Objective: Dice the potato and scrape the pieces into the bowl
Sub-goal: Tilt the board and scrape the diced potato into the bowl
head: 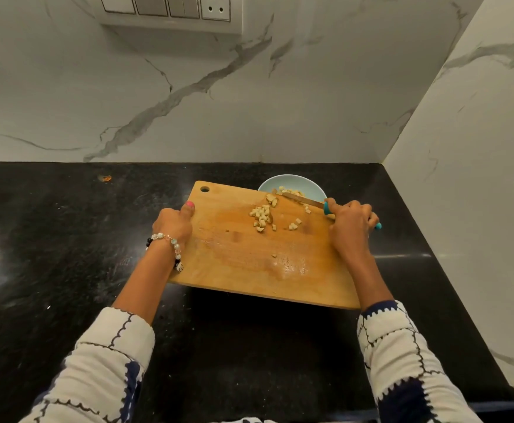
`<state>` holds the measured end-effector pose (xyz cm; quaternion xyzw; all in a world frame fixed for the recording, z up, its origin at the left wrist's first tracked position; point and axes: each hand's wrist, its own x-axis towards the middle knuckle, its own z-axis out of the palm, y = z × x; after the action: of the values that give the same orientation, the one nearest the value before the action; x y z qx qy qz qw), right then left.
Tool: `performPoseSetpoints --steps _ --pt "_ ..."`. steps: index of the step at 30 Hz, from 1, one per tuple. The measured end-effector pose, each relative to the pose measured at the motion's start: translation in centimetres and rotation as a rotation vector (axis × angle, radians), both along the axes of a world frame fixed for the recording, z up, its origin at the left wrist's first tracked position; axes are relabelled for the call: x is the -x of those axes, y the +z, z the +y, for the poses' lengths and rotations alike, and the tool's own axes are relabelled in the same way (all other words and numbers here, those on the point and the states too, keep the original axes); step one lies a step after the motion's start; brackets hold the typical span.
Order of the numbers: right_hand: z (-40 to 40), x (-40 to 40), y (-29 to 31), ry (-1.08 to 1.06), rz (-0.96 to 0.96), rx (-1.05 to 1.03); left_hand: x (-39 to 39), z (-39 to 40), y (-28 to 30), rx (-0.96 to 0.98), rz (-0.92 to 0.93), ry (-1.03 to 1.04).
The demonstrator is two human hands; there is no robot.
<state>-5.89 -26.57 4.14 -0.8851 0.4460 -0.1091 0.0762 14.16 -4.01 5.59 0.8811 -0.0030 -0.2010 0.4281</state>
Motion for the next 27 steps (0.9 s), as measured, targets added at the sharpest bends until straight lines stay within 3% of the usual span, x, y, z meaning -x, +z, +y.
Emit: performPoseSetpoints --steps 8,11,16,27 --pt "-0.4 -0.1 1.4 0.018 -0.069 0.016 -0.5 0.1 -0.4 -0.024 0.002 -0.016" --pt "1.9 1.4 2.8 0.115 -0.132 -0.002 -0.6 -0.1 -0.5 -0.024 0.006 -0.018" --pt "5.6 3.4 3.5 0.254 -0.011 -0.070 -0.4 -0.7 -0.4 -0.012 0.011 -0.028" --pt "2.9 -0.5 1.8 -0.010 0.062 -0.032 0.1 -1.4 -0.3 -0.014 0.006 -0.044"
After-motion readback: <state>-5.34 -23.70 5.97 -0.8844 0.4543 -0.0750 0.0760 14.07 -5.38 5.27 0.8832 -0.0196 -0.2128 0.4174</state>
